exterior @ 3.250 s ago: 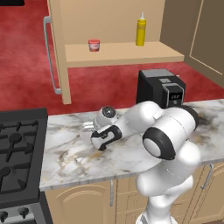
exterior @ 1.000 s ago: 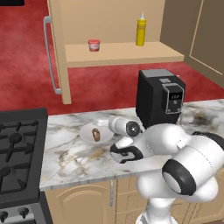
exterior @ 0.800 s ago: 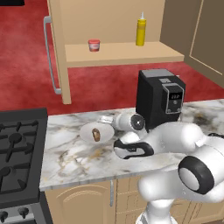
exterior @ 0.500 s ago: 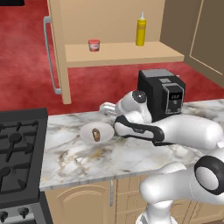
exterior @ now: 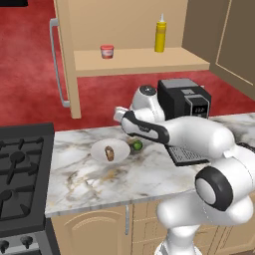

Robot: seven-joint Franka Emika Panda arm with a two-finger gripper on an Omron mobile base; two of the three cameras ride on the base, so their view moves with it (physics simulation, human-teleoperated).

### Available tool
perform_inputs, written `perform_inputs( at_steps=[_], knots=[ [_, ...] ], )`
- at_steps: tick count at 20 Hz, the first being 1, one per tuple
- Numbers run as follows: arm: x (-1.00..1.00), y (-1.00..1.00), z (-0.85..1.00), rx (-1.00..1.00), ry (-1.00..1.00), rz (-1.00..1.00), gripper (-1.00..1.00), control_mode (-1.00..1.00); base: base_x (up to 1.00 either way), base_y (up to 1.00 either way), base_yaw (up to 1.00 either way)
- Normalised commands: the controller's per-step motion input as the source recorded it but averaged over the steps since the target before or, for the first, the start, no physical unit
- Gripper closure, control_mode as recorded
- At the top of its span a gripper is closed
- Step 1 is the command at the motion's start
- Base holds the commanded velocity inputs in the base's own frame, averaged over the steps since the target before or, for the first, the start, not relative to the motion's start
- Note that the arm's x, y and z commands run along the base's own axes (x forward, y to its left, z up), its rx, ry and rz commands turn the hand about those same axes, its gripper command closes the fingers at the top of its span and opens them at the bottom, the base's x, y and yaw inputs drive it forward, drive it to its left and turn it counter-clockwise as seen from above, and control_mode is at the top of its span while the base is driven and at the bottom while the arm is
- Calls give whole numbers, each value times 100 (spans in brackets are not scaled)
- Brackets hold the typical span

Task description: Pick the avocado and bread from the counter and place them on the plate. Then pick the jam from the cabinet and place it next to the plate. Lastly close the cabinet door.

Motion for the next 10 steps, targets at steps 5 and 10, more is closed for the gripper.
perform_inputs(
  at_steps=[5, 10],
  knots=[
    [3, -41, -37, 0, 1, -11, -100, -100, 0, 0, 0],
    [6, -25, -33, 1, 2, -4, -100, -100, 0, 0, 0]
  ],
)
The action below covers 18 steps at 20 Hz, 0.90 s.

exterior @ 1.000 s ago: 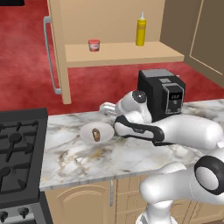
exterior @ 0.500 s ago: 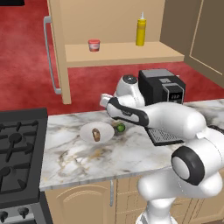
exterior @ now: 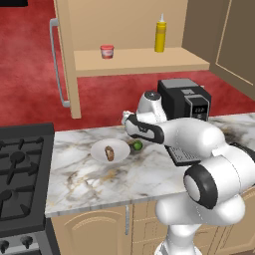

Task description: Pick the avocado and bread from the counter and place them on the plate. Then pick the jam from the cabinet and place it next to the plate. Lastly close the cabinet door.

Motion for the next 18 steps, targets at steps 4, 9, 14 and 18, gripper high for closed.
perform_inputs(
  at_steps=[4, 9, 14, 18],
  knots=[
    [2, -22, -34, 1, 8, -2, -100, -100, 0, 0, 0],
    [17, -10, -25, 0, 8, 0, -100, -100, 0, 0, 0],
    [18, -10, -24, 0, 7, 0, -100, -100, 0, 0, 0],
    [15, -4, -20, 0, 6, 0, -100, -100, 0, 0, 0]
  ],
)
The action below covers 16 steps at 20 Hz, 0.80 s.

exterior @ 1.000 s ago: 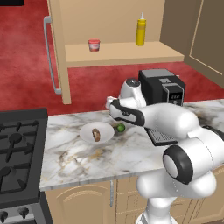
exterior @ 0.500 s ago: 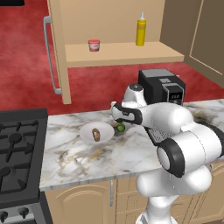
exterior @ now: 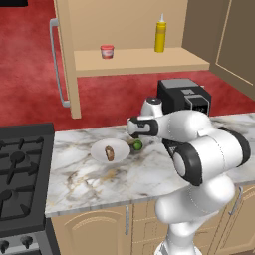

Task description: Pick the avocado and bread from the counter and place them on the plate. Then pick the jam from the cabinet and place it next to the plate. Lastly close the cabinet door.

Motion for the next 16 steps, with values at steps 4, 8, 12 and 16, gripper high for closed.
perform_inputs(
  at_steps=[4, 8, 12, 16],
  knots=[
    [21, 0, -20, 0, 8, -2, -100, -100, 0, 0, 0],
    [23, 0, -18, 0, 8, -2, -100, -100, 0, 0, 0],
    [20, 0, -17, 0, 9, -2, -100, -100, 0, 0, 0],
    [20, 0, -21, 0, 11, -3, -100, -100, 0, 0, 0]
  ],
)
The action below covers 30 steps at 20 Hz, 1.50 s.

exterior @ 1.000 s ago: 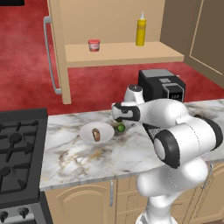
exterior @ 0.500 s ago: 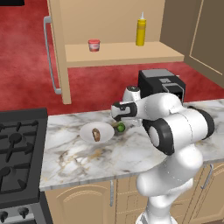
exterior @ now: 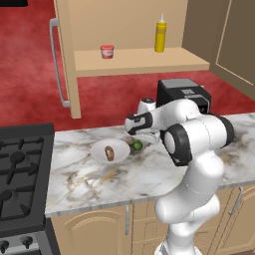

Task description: Pick the avocado and bread from the counter and place them on the plate. Then pick the jam from the cabinet and place it next to the plate. Lastly close the cabinet door.

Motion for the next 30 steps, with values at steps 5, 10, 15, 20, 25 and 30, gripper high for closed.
perform_inputs(
  at_steps=[5, 10, 15, 20, 25, 30],
  knots=[
    [24, 0, -20, 0, 9, -2, -100, -100, 0, 0, 0],
    [29, 0, -17, 0, 7, -1, -100, -100, 0, 0, 0],
    [9, 0, -26, 0, 5, -1, -100, -100, 0, 0, 0],
    [7, 0, -25, 0, 5, -2, -100, -100, 0, 0, 0],
    [5, 0, -30, 0, 3, -1, -100, -100, 0, 0, 0],
    [2, 0, -14, 0, 1, -2, 100, -100, 0, 0, 0]
  ],
)
